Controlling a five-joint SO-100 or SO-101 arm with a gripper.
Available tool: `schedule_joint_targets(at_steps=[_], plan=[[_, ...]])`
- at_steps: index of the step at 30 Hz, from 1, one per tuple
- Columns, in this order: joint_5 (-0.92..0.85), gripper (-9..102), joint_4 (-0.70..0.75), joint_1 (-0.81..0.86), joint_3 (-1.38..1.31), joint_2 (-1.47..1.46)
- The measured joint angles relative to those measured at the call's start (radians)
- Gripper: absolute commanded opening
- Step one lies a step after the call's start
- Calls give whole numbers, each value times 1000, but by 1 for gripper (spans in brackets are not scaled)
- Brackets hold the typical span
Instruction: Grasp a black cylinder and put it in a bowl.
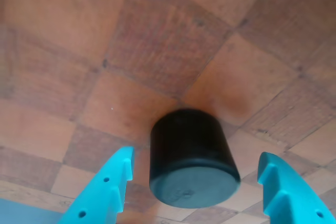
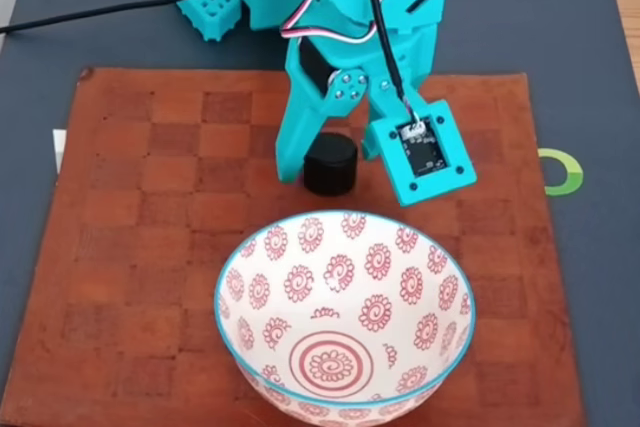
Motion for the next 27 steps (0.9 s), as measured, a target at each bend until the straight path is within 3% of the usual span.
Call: schedule_joint_targets(at_steps=[7, 27], plan=[[0, 21, 0, 3, 3, 0], [0, 13, 11, 35, 3, 0]])
